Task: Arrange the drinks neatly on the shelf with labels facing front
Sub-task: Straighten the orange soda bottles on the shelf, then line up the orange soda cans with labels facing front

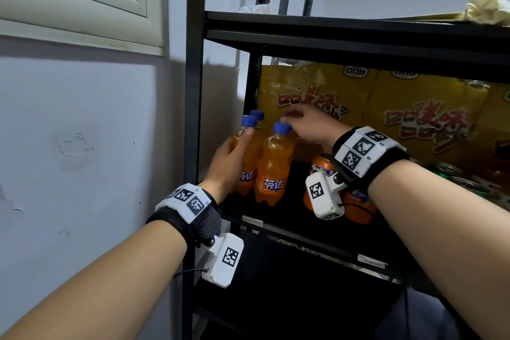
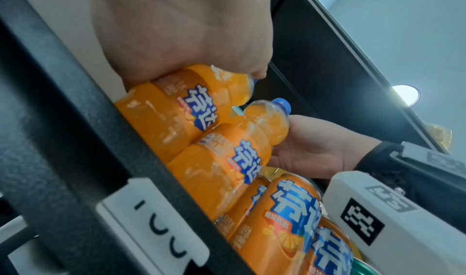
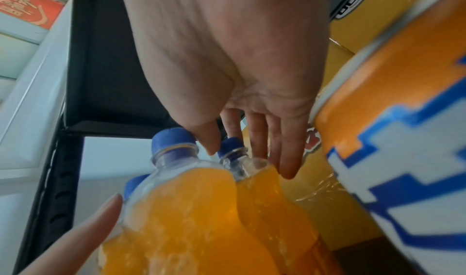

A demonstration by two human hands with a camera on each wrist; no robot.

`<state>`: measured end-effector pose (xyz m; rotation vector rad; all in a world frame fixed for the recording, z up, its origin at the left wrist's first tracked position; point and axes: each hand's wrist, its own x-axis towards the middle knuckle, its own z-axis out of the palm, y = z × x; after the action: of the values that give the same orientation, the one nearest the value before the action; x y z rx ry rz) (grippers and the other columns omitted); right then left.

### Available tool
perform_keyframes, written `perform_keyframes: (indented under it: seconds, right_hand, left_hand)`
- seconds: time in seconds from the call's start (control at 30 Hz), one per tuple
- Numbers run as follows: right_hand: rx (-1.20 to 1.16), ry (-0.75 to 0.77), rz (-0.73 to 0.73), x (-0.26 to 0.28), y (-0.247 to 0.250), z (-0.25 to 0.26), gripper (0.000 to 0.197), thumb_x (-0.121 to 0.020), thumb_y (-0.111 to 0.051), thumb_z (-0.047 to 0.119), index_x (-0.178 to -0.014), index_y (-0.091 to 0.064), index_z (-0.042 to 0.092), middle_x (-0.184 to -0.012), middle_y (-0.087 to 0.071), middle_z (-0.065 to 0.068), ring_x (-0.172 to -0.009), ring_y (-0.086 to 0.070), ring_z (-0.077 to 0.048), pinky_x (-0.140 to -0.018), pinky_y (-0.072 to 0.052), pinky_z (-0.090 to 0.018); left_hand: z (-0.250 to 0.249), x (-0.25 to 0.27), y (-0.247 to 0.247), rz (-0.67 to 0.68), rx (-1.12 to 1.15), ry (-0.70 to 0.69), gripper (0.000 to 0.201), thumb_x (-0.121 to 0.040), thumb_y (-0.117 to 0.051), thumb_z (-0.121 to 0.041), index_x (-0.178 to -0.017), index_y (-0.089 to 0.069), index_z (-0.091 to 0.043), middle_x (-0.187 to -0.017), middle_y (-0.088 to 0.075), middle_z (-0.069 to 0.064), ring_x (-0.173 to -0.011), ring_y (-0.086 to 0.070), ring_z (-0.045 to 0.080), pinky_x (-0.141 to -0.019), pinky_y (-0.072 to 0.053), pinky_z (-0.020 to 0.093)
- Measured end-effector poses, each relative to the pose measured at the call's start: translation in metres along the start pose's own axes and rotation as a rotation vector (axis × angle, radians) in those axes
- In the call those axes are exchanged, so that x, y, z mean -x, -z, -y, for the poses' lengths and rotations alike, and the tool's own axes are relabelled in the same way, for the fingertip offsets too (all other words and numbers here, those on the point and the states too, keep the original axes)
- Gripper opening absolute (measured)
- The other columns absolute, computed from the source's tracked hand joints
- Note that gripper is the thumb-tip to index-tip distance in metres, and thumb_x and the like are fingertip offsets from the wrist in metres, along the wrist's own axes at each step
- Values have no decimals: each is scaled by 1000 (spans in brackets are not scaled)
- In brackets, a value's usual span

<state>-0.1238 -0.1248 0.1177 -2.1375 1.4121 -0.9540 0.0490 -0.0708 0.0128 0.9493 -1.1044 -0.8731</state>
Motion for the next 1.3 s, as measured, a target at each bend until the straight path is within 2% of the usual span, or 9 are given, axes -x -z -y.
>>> perform_keyframes:
  seconds: [0.13, 0.33, 0.47, 0.57, 0.77, 0.9, 1.07, 1.23, 1.3]
  right_hand:
    - [24, 39, -78, 13, 10, -4, 39, -101, -65, 32, -136, -60, 16, -137, -58, -6, -124, -55, -22, -90, -40, -28]
    - [45, 152, -173, 49, 19, -15, 20, -94, -74, 26, -112, -70, 20, -112, -64, 3, -110, -60, -17, -84, -43, -26]
    - [150, 233, -145, 79, 22, -20, 15, -94, -72, 32, -108, -67, 30, -117, -64, 6, -114, -58, -16, -97, -47, -34]
    - [204, 275, -160, 100, 26, -26, 16, -95, -70, 33, -111, -67, 29, -123, -61, 5, -118, -55, -16, -99, -45, -35]
    - [176, 329, -202, 142, 26, -53, 5, -93, -72, 30, -96, -68, 31, -98, -62, 9, -92, -59, -13, -80, -46, -31]
    - [231, 289, -111, 164, 28, -73, 8, -91, -73, 33, -91, -66, 34, -88, -60, 16, -83, -59, -9, -77, -52, -34]
    - [599, 237, -37, 177, 34, -100, 23, -96, -61, 47, -114, -63, 32, -115, -62, 9, -107, -58, -17, -81, -53, -38]
    - [647, 234, -43, 180, 36, -118, 28, -98, -56, 47, -120, -62, 31, -118, -61, 9, -114, -57, -18, -81, -49, -35]
    - [606, 239, -62, 181, 34, -124, 26, -98, -57, 47, -118, -63, 31, -116, -61, 10, -111, -58, -17, -77, -46, -33]
  left_hand:
    - [-10, 2, 5, -13, -105, 11, 46, -85, -56, -73, -110, -64, -36, -113, -75, -2, -100, -73, 16, -92, -57, 41]
    - [-2, 20, 12, -144, -322, -84, 66, -96, -66, -48, -150, -44, -18, -129, -58, -4, -101, -61, 5, -76, -49, 17]
    - [4, 46, 11, -219, -521, -222, 62, -95, -69, -41, -147, -46, -17, -142, -48, 1, -109, -48, 1, -88, -39, 18]
    - [1, 63, 8, -232, -612, -303, 48, -93, -72, -35, -135, -55, -19, -135, -46, -1, -93, -51, -9, -80, -35, 6]
    - [3, 98, -18, -61, -749, -412, 8, -93, -69, -29, -98, -66, -24, -109, -59, -4, -97, -60, 18, -81, -46, 25]
    - [8, 110, -41, 77, -875, -429, 20, -92, -69, -34, -107, -71, -21, -114, -62, -3, -99, -63, 21, -84, -53, 36]
    - [18, 111, -71, 165, -1135, -469, 41, -94, -66, -38, -130, -63, -18, -130, -59, 4, -109, -63, 29, -84, -54, 37]
    - [25, 94, -98, 96, -1067, -265, 80, -93, -67, -48, -156, -34, -12, -152, -48, 12, -137, -49, 31, -109, -44, 40]
    - [23, 85, -111, 68, -958, -208, 85, -88, -71, -53, -154, -34, -13, -147, -54, 10, -134, -53, 29, -104, -46, 36]
